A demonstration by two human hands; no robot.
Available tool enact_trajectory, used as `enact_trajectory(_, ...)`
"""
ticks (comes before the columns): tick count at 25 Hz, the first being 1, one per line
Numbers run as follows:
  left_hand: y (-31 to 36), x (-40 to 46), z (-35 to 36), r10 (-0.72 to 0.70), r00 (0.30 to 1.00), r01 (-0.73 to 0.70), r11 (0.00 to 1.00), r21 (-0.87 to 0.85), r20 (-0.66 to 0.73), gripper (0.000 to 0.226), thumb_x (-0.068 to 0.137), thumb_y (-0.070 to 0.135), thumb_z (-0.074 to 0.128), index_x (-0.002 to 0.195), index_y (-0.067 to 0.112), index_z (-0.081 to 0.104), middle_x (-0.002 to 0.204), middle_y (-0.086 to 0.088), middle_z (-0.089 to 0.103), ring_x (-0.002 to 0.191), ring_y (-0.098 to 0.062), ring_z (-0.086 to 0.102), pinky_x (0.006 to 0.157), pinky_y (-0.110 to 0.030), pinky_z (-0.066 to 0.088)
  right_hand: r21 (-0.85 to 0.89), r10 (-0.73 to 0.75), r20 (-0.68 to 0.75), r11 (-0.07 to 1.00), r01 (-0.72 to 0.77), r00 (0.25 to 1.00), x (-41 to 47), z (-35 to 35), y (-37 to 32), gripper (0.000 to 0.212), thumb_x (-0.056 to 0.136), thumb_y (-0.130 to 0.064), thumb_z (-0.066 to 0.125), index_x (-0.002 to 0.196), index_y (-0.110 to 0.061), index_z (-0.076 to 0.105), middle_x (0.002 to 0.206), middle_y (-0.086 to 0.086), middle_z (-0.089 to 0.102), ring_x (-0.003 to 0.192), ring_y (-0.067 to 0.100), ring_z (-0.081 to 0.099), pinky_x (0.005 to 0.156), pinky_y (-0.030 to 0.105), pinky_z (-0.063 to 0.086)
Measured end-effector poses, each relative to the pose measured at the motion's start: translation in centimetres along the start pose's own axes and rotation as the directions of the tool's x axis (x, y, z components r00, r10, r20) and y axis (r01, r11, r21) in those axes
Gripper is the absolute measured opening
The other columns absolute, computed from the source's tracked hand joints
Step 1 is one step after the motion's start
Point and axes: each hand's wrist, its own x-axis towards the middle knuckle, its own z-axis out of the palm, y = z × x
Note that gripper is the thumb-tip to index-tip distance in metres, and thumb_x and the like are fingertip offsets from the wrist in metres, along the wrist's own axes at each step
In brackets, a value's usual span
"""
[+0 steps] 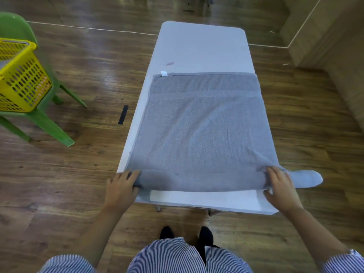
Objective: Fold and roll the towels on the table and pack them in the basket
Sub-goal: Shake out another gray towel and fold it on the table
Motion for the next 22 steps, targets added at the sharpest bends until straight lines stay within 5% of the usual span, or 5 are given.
enact_trajectory(2, -1.4, -0.1, -0.1, -0.043, 0.998, 0.043, 0.999, 0.013, 0.038, 0.055, 0.067, 0.032, 0.038, 0.108, 0.012, 0.068, 0.096, -0.013, 0.066, 0.079, -0.038, 0.062, 0.064, -0.049, 0.048, -0.018, 0.106, -0.012, 0.994, -0.106, 0.994, -0.5, -0.4, 2.2, 0.07, 0.053, 0.005, 0.075, 0.12, -0.004, 0.053, 0.116, 0.015, 0.056, 0.107, 0.038, 0.052, 0.095, 0.053, 0.04)
enact_trajectory(6, -3.8, 0.1, -0.8, -0.134, 0.987, 0.133, 0.991, 0.015, 0.092, 0.055, 0.063, 0.024, 0.047, 0.111, 0.009, 0.07, 0.095, -0.02, 0.064, 0.078, -0.044, 0.059, 0.067, -0.051, 0.046, -0.005, -0.013, 0.008, 1.0, 0.013, 1.0, -1.4, -0.2, 2.2, 0.055, 0.058, -0.001, 0.077, 0.111, -0.01, 0.062, 0.099, 0.007, 0.067, 0.093, 0.032, 0.063, 0.086, 0.045, 0.043)
enact_trajectory(15, -4.0, 0.9, -0.9, -0.148, 0.983, 0.155, 0.987, -0.053, 0.105, 0.048, 0.077, -0.003, 0.055, 0.124, 0.008, 0.057, 0.109, -0.012, 0.058, 0.089, -0.033, 0.051, 0.072, -0.042, 0.039, 0.238, 0.066, 0.184, 0.965, -0.11, 0.981, -1.2, -1.2, 2.3, 0.032, 0.081, -0.016, 0.059, 0.111, -0.017, 0.046, 0.099, -0.002, 0.059, 0.097, 0.021, 0.055, 0.09, 0.03, 0.031)
enact_trajectory(18, -3.6, 1.1, -1.4, -0.154, 0.988, 0.154, 0.988, 0.003, 0.032, 0.047, 0.075, 0.009, 0.05, 0.121, 0.01, 0.057, 0.108, -0.011, 0.056, 0.088, -0.034, 0.055, 0.071, -0.045, 0.039, 0.261, 0.108, 0.073, 0.957, -0.124, 0.991, -1.4, -1.3, 2.5, 0.039, 0.076, -0.015, 0.068, 0.11, -0.01, 0.05, 0.107, 0.006, 0.058, 0.1, 0.026, 0.052, 0.089, 0.038, 0.038)
enact_trajectory(22, -2.6, 0.1, -1.7, 0.046, 0.991, -0.038, 0.997, 0.066, -0.122, 0.049, 0.07, 0.016, 0.034, 0.109, 0.005, 0.06, 0.109, -0.015, 0.058, 0.093, -0.038, 0.059, 0.075, -0.052, 0.043, 0.202, 0.186, -0.196, 0.969, -0.146, 0.963, -2.6, -0.4, 3.5, 0.036, 0.076, -0.025, 0.074, 0.105, -0.008, 0.059, 0.104, 0.006, 0.056, 0.097, 0.019, 0.042, 0.093, 0.052, 0.037)
